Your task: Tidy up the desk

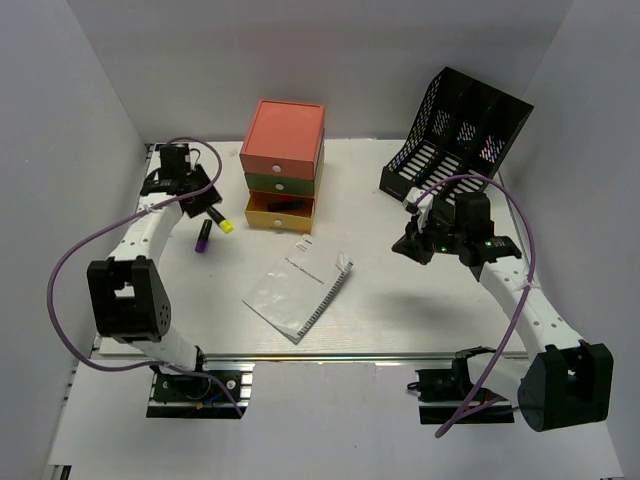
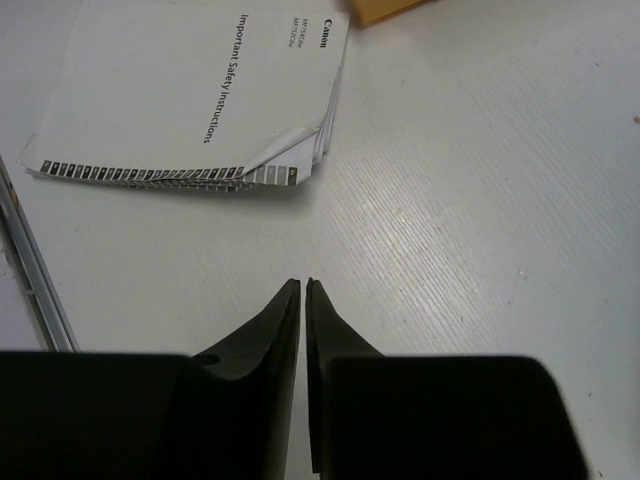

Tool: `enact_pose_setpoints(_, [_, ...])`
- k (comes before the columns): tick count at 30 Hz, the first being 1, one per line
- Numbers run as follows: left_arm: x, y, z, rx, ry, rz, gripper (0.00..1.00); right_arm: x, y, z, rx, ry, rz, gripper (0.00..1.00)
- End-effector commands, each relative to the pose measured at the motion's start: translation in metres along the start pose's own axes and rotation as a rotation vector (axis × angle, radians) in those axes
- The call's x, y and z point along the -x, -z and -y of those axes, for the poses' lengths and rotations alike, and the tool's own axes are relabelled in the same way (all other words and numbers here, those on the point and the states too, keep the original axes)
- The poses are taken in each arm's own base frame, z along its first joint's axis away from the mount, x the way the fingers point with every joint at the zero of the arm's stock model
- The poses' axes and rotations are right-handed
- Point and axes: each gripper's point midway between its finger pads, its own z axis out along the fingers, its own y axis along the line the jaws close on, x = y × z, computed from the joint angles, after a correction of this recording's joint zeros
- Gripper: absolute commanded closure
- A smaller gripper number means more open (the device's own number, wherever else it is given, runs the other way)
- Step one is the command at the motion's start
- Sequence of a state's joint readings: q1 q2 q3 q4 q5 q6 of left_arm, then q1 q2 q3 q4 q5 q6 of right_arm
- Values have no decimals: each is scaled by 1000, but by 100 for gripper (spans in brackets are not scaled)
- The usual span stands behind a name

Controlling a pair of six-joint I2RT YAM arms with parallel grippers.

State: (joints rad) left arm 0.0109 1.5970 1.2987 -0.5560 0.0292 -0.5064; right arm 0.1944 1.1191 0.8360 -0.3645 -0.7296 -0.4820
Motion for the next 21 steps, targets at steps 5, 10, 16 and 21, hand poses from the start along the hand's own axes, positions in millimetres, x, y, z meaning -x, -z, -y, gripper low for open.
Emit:
enact_pose_setpoints(5, [-26,-18,-74,230,-337,-132,30,9,1,-1,14,28,20,80])
enact_pose_setpoints(10, [-37,-42,-87,272,-428,-201,30,11,3,-2,8,37,29,77])
enact_pose_setpoints(16, [-34,-56,-93,308,-498,-203,31,11,4,0,-1,41,28,76])
enact_pose_setpoints(21, [-34,-66,-90,287,-514,-212,33,9,4,1,-5,42,23,76])
